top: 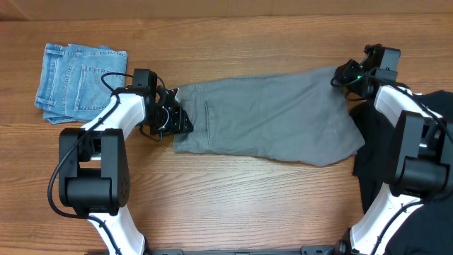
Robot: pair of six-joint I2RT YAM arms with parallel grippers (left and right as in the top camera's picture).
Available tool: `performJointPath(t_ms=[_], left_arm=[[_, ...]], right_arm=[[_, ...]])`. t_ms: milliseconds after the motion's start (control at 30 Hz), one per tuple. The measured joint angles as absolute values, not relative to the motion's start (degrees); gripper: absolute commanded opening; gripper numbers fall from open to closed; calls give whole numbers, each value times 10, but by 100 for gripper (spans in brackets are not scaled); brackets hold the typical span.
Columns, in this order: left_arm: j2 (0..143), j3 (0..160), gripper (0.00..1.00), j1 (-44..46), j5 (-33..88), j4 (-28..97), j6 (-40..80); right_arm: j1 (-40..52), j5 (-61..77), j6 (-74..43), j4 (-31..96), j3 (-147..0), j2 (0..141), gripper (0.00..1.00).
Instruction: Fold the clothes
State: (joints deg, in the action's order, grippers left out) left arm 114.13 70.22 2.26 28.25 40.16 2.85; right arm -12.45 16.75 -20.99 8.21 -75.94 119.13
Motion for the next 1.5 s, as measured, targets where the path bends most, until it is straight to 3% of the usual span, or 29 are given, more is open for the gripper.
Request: performJointPath(t_ms=[33, 67, 233, 400, 467, 533, 667, 800, 933, 1100, 1333, 1467, 1500], left_arm=[[1141, 702, 50, 23, 283, 402, 29], [1141, 702, 55, 23, 283, 402, 29], [1147, 725, 53, 25, 282, 460, 28], [1174, 795, 52, 25, 240, 581, 26], [1174, 840, 46, 24, 227, 598, 26], [1172, 892, 35, 22, 220, 598, 24], [1171, 912, 34, 22, 236, 596, 22], [1171, 901, 38, 37, 274, 557, 22], [1169, 835, 44, 83, 288, 479, 20], [1169, 767, 44, 121, 261, 427, 17], [1138, 731, 46, 124, 169, 396, 26], [1134, 731, 46, 105, 122, 397, 47], [1134, 731, 49, 95, 116, 398, 51]], right_arm=[[-128, 168, -209, 84, -760, 1191, 86], [-130, 171, -208, 88, -761, 1191, 86], [-141, 208, -197, 160, -763, 1159, 75], [-139, 235, -185, 308, -767, 1016, 46], [-133, 241, -192, 380, -774, 975, 40], [-122, 236, -199, 495, -776, 973, 26], [-111, 204, -212, 567, -743, 992, 23], [-108, 170, -227, 540, -669, 1027, 21], [-108, 154, -257, 502, -608, 1036, 13], [-108, 129, -320, 491, -575, 1027, 6], [-107, 117, -326, 551, -572, 1024, 7], [-102, 113, -285, 609, -574, 1010, 13], [-100, 113, -277, 616, -575, 1001, 17]])
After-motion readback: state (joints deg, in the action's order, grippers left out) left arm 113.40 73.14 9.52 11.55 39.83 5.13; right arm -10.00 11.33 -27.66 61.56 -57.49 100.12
